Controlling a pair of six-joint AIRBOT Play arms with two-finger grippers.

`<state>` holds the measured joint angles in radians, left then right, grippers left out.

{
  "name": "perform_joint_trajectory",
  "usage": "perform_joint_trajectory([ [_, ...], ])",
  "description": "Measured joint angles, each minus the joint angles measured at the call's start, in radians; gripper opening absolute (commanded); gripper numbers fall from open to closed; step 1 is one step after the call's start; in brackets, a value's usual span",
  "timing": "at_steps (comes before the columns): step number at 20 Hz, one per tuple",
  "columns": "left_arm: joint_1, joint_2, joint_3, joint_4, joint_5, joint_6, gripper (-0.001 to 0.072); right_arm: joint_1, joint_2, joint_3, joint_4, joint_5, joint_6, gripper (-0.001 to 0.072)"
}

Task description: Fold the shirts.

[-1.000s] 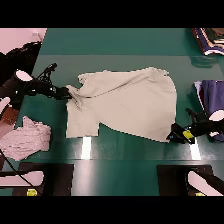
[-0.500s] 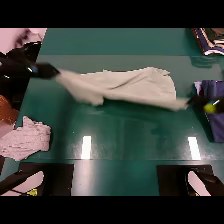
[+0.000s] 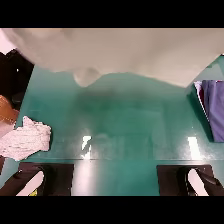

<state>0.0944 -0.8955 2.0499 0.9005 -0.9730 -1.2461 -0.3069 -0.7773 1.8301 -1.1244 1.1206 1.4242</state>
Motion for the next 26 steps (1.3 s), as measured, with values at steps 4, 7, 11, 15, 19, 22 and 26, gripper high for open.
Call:
perform_joint_trajectory([
  [4,0.000,0.044,0.097,-0.038,-0.010,-0.061,0.0024,-0.082,-0.050,0.192,-0.002,0.131,-0.014,0.0021],
  [7,0.000,0.055,0.071,-0.071,-0.028,-0.085,0.0024,-0.106,-0.084,0.237,0.002,0.208,-0.017,0.0021],
  [11,0.000,0.025,-0.112,-0.067,-0.089,-0.120,0.0024,-0.077,-0.155,0.157,0.011,0.293,-0.014,0.0021],
  [15,0.000,-0.104,-0.333,-0.051,-0.222,-0.137,0.0025,0.055,-0.315,0.013,-0.037,0.377,-0.001,0.0021],
  [19,0.000,-0.294,-0.517,-0.042,-0.264,-0.137,0.0025,0.177,-0.521,-0.111,-0.087,0.405,0.010,0.0021],
  [22,-0.005,-0.460,-0.578,-0.045,-0.208,-0.103,0.0024,0.223,-0.697,-0.145,-0.095,0.370,0.013,0.0021],
  [26,-0.027,-0.631,-0.582,-0.056,-0.026,-0.041,0.0025,0.243,-0.886,-0.069,-0.080,0.261,0.022,0.0021],
])
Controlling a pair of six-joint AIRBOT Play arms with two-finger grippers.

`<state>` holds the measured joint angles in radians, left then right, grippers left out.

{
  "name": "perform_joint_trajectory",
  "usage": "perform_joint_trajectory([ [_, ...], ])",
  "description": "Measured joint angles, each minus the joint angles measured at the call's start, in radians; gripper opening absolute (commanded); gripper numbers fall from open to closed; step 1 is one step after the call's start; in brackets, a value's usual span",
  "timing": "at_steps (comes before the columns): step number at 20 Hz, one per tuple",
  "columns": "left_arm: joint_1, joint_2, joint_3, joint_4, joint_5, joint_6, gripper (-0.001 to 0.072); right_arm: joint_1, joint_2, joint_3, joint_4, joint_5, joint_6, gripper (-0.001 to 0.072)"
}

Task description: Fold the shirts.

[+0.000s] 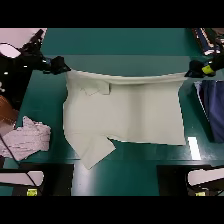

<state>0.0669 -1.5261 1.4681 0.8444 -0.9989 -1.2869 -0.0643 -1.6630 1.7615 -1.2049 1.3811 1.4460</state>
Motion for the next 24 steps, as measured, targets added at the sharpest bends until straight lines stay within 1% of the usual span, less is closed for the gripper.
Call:
perform_joint_trajectory([
  [3,-0.008,-0.101,0.085,-0.006,0.098,0.020,0.0024,0.006,-0.101,0.112,0.005,-0.065,0.007,0.0022],
  [7,-0.010,-0.164,0.175,-0.008,0.137,0.057,0.0024,0.008,-0.162,0.209,0.007,-0.100,0.010,0.0021],
  [9,-0.009,-0.174,0.193,0.006,0.094,0.081,0.0023,0.008,-0.159,0.202,0.004,-0.094,0.009,0.0020],
  [12,-0.011,-0.179,0.199,0.072,-0.040,0.098,0.0023,0.007,-0.115,0.116,-0.003,-0.067,-0.011,0.0021],
  [15,-0.014,-0.182,0.174,0.172,-0.138,0.072,0.0025,0.007,-0.058,-0.026,-0.007,-0.065,-0.026,0.0021],
  [18,-0.016,-0.183,0.126,0.225,-0.173,0.043,0.0025,0.008,-0.026,-0.153,-0.012,-0.086,-0.032,0.0023],
  [21,-0.017,-0.183,0.063,0.249,-0.174,0.029,0.0027,0.008,-0.014,-0.247,-0.012,-0.117,-0.032,0.0023],
  [22,-0.017,-0.183,0.046,0.255,-0.170,0.027,0.0146,0.010,-0.011,-0.268,-0.003,-0.127,-0.032,0.0076],
  [23,-0.016,-0.183,0.031,0.264,-0.169,0.019,0.0486,0.012,-0.010,-0.287,0.006,-0.134,-0.032,0.0318],
  [24,-0.016,-0.183,0.022,0.269,-0.169,0.006,0.0619,0.013,-0.009,-0.299,0.018,-0.139,-0.033,0.0467],
])
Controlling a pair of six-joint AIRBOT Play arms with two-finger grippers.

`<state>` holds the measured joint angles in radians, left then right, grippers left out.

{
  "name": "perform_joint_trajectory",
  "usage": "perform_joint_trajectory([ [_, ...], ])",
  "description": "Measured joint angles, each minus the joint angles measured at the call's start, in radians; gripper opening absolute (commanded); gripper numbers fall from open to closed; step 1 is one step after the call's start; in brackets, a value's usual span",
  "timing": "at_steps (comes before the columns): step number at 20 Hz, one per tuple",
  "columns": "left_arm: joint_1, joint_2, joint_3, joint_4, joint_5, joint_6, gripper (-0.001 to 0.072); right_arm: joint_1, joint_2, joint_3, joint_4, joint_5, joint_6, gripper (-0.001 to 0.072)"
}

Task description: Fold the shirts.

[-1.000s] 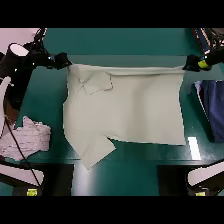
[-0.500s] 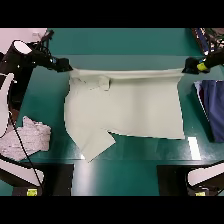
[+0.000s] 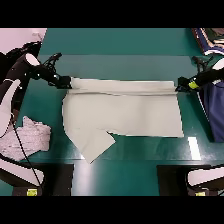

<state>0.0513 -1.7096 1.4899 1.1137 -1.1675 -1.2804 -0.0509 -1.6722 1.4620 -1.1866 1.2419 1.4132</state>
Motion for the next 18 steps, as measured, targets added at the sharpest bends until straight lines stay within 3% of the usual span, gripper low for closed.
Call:
perform_joint_trajectory([
  [2,0.002,0.000,-0.006,0.002,-0.008,-0.031,0.0502,0.002,0.006,-0.016,0.017,-0.002,-0.002,0.0465],
  [8,0.027,0.119,-0.087,0.040,-0.110,-0.096,0.0500,-0.050,0.122,-0.057,-0.004,0.081,-0.002,0.0461],
  [18,0.033,0.695,-0.821,0.051,-0.084,-0.295,0.0501,-0.093,0.365,-0.203,-0.014,-0.028,-0.008,0.0460],
])
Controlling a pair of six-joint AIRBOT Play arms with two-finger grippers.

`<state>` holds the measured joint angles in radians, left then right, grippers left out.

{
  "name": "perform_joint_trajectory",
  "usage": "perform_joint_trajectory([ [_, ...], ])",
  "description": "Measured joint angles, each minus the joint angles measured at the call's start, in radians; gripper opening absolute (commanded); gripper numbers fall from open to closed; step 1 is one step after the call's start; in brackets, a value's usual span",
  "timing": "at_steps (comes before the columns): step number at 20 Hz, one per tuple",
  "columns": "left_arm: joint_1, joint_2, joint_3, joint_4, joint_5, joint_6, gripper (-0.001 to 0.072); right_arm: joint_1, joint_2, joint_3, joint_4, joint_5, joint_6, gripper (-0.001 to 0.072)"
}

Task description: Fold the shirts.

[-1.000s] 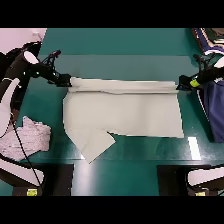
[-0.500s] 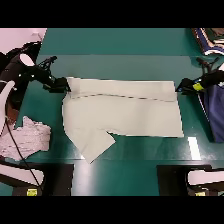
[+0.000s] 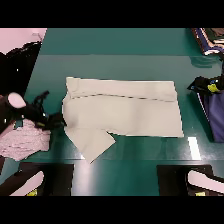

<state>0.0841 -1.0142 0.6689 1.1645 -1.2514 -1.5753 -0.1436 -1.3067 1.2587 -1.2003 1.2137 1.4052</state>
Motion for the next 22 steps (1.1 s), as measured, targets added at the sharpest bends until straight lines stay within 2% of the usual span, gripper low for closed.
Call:
perform_joint_trajectory([
  [5,-0.019,0.080,-0.186,-0.106,0.058,-0.006,0.0501,0.019,0.016,-0.009,0.003,-0.023,-0.001,0.0459],
  [10,-0.155,0.099,-0.257,-0.181,0.166,-0.031,0.0497,0.023,0.020,-0.010,0.005,-0.005,-0.001,0.0460],
  [12,-0.188,0.099,-0.270,-0.193,0.214,-0.041,0.0119,0.020,0.020,-0.011,0.005,0.026,-0.001,0.0460],
  [14,-0.204,0.098,-0.277,-0.204,0.256,-0.041,0.0089,0.003,0.022,-0.019,0.001,0.069,-0.002,0.0460],
  [15,-0.210,0.098,-0.279,-0.215,0.267,-0.042,0.0025,-0.012,0.028,-0.032,0.000,0.093,-0.003,0.0460],
  [22,-0.221,0.099,-0.248,-0.267,0.272,0.013,0.0024,-0.223,0.151,-0.373,-0.006,0.214,-0.042,0.0462],
])
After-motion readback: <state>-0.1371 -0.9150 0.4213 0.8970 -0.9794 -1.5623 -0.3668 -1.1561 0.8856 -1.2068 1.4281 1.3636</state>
